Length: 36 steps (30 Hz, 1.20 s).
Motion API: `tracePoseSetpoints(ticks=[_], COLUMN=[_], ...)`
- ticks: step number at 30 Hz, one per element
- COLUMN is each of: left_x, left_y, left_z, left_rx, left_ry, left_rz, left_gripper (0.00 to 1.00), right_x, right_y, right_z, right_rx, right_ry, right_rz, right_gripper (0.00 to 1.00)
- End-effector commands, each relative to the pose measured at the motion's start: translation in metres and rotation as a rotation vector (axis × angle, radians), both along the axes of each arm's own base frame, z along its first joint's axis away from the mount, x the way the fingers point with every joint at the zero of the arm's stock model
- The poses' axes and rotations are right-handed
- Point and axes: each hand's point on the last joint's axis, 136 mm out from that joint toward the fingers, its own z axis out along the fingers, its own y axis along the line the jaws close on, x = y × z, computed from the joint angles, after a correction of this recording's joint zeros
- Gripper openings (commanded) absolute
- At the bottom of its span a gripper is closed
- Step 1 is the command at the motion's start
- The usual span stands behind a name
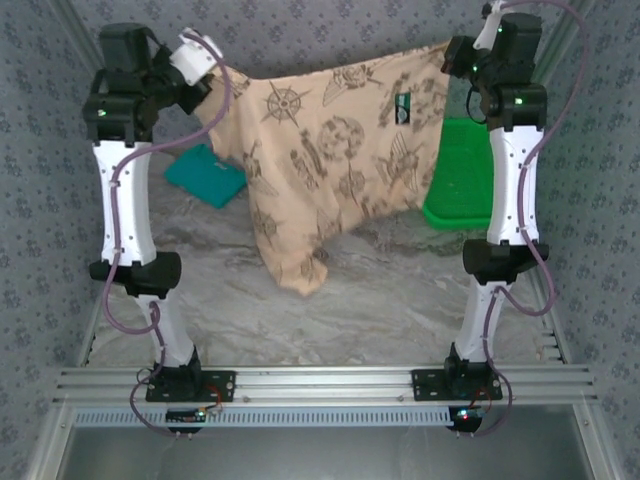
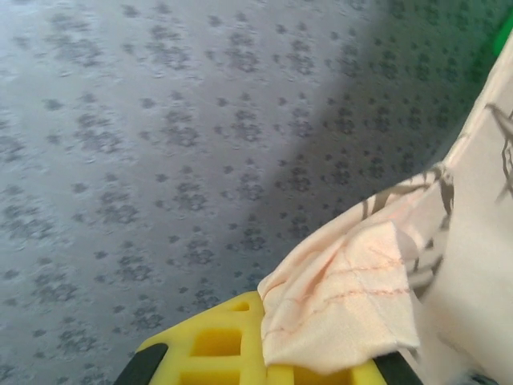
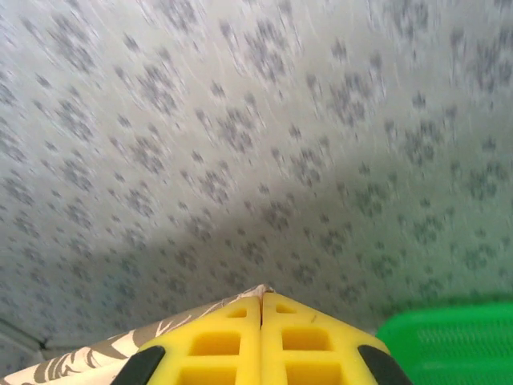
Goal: Fold the inside-out t-shirt
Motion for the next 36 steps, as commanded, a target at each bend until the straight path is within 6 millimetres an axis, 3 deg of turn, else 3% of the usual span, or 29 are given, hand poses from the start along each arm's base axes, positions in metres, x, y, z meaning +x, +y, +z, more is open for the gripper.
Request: tracePoseSetpoints(ticks=[1,3,7,12,13,15,17,21,23,25,27,30,33,36], left_x=[-0.044,-0.052,-0.078,-0.112,-0.126,-0.16,-0.203,-0.27,-0.304,-0.324,-0.335,-0.344,-0.32,-0.268], left_y=[0.003,0.003,-0.004,-0.031,-0.039,-0.052,-0.068,-0.078,-0.082,-0.085,-0.087,-0.089,-0.088,-0.072], left_z=[0.083,0.083,0.055,-0.053,-0.084,-0.127,-0.178,-0.277,-0.317,-0.333,-0.336,-0.325,-0.307,-0.289], left_rx=[-0.065,-0.035,0.069,0.288,0.313,0.299,0.303,0.345,0.349,0.337,0.301,0.268,0.201,0.042], left_ry=[-0.246,-0.245,-0.158,0.023,0.081,0.17,0.294,0.547,0.674,0.736,0.764,0.744,0.651,0.583], left_rz=[-0.072,-0.076,-0.118,-0.156,-0.187,-0.245,-0.323,-0.388,-0.437,-0.469,-0.476,-0.514,-0.403,-0.12], left_gripper=[0.0,0.0,0.0,0.0,0.0,0.0,0.0,0.08,0.3,0.48,0.69,0.74,0.82,0.94], right_x=[-0.026,-0.034,-0.051,-0.086,-0.097,-0.123,-0.153,-0.214,-0.243,-0.27,-0.289,-0.301,-0.292,-0.275], right_y=[0.001,0.004,0.017,0.043,0.047,0.056,0.059,0.057,0.05,0.045,0.034,0.002,0.001,0.026], right_z=[0.046,0.046,0.006,-0.087,-0.119,-0.174,-0.232,-0.349,-0.398,-0.437,-0.459,-0.466,-0.453,-0.427], right_rx=[0.007,-0.018,-0.105,-0.14,-0.135,-0.13,-0.147,-0.116,-0.066,-0.027,-0.018,-0.047,-0.037,-0.107], right_ry=[-0.118,-0.107,0.017,0.141,0.194,0.28,0.388,0.626,0.754,0.861,0.942,1.007,0.989,0.924], right_rz=[0.007,0.014,0.052,0.113,0.121,0.151,0.143,0.127,0.084,0.057,-0.013,-0.199,-0.209,-0.108], right_gripper=[0.0,0.0,0.0,0.0,0.0,0.0,0.0,0.0,0.0,0.0,0.1,0.12,0.14,0.25])
